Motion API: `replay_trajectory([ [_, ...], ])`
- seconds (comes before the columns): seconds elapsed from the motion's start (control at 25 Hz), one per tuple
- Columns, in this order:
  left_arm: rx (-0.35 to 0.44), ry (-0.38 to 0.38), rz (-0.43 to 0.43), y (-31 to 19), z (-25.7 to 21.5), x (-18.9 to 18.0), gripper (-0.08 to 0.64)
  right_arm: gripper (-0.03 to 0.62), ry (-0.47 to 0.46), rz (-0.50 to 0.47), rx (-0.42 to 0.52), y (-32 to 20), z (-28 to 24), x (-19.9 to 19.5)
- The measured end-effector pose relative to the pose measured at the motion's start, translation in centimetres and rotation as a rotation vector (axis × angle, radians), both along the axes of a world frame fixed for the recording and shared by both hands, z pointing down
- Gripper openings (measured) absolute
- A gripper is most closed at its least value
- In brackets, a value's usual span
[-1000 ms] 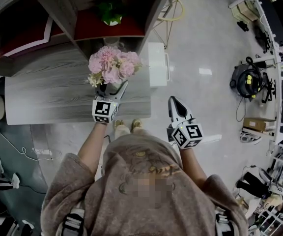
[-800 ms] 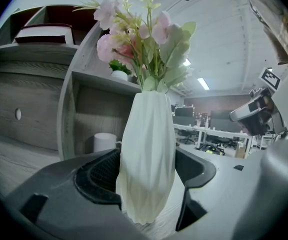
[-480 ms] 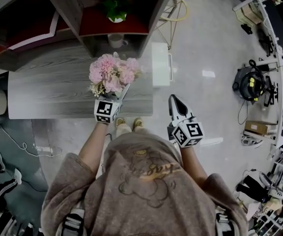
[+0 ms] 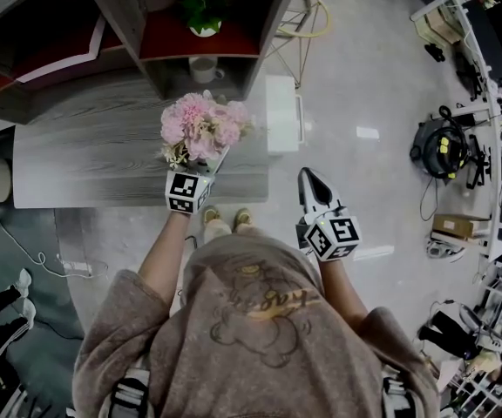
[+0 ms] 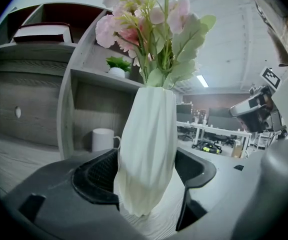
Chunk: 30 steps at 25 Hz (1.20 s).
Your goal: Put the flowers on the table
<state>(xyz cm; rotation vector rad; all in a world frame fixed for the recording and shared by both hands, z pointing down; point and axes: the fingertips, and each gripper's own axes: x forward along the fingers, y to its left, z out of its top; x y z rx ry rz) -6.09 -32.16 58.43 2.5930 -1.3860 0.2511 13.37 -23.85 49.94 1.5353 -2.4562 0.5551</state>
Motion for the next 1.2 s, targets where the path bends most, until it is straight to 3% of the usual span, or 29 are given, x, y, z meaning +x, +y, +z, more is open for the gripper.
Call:
replay_trajectory([
  [0.6,-0.006,0.021,-0.028,1.6,-2.3,-0.9,0.37,-0.015,-0.029,-0.036,0.024,0.9,-0.4,-1.0],
  [1.2,-0.009,0.097,-0.194,8.9,-8.7,-6.0,0.37,-0.015,-0.098,-0.253,0.084,0.2,-0.7,-7.2],
])
